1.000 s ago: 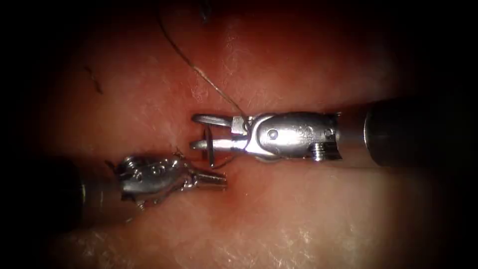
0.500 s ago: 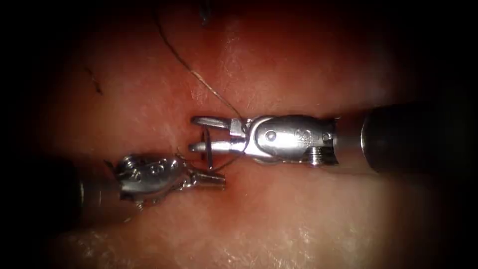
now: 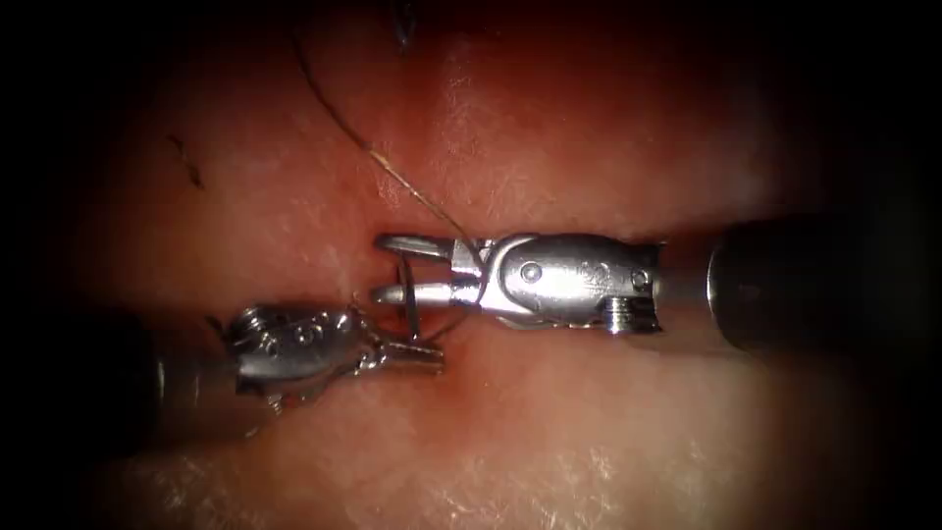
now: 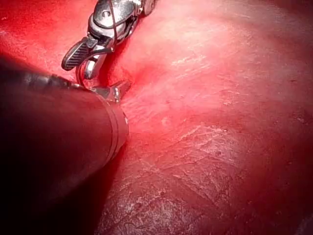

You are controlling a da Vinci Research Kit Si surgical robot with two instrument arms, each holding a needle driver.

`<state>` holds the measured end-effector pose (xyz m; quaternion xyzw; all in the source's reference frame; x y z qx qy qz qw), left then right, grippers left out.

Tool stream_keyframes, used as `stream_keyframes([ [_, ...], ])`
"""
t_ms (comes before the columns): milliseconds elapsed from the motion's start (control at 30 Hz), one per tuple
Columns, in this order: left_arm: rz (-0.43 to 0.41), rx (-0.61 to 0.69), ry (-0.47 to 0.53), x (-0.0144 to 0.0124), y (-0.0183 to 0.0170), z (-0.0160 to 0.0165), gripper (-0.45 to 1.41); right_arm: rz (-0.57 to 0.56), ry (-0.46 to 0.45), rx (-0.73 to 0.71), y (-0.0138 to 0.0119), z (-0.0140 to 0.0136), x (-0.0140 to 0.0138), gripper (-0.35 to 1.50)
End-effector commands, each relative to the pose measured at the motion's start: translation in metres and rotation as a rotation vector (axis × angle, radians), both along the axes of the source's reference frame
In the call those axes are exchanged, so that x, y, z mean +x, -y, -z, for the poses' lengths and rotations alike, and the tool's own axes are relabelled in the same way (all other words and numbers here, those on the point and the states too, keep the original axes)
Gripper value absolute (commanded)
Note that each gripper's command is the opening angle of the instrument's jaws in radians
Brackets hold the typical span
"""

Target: Wound Closure

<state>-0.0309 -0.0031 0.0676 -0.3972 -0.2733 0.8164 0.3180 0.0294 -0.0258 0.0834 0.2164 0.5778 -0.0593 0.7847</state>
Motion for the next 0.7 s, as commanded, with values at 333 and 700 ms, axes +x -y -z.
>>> stream_keyframes([
  [333, -0.001, 0.001, 0.001, -0.0005, 0.0004, -0.0007, -0.08, 0.014, 0.027, 0.057, 0.0013, -0.0012, 0.0007, -0.35],
  [700, -0.002, 0.001, -0.002, -0.0005, 0.0004, -0.0006, -0.08, 0.019, 0.039, 0.085, 0.0015, -0.0016, 0.0006, -0.35],
])
